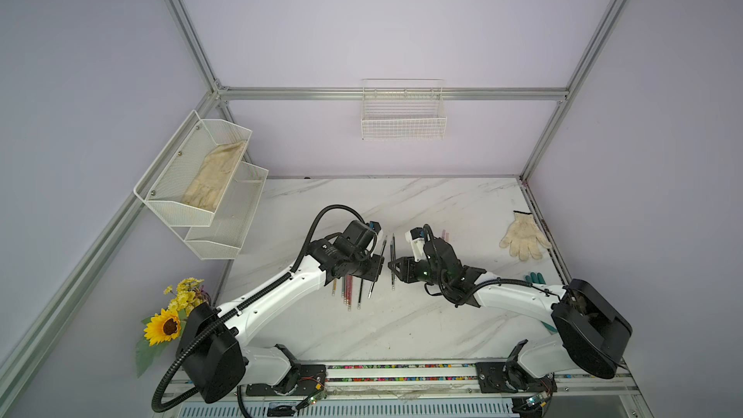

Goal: Remove the protective cover of the pencils
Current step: Remove the protective sleeve from the pencil.

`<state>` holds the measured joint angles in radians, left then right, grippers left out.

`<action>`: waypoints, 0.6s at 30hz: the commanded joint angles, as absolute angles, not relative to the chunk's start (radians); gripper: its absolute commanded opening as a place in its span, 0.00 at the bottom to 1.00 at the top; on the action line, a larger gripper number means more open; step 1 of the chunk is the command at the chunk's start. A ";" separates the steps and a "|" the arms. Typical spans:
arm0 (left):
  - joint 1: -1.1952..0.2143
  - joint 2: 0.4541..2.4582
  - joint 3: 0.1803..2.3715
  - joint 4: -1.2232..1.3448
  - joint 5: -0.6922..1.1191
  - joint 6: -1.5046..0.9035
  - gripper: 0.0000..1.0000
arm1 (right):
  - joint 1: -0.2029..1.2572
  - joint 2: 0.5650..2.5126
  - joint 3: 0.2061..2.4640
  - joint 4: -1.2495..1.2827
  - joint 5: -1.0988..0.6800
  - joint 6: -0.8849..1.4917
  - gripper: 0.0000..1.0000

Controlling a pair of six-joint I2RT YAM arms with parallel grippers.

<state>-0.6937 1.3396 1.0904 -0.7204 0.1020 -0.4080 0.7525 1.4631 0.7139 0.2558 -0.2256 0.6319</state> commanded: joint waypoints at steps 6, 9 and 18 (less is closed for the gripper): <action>-0.687 1.353 1.137 -0.698 0.124 -0.388 0.01 | 0.747 1.429 0.677 0.464 -0.353 0.690 0.38; -0.688 1.350 1.138 -0.696 0.128 -0.385 0.01 | 0.747 1.425 0.682 0.455 -0.327 0.704 0.38; -0.689 1.348 1.126 -0.682 0.159 -0.378 0.01 | 0.742 1.513 0.738 0.485 -0.355 0.785 0.37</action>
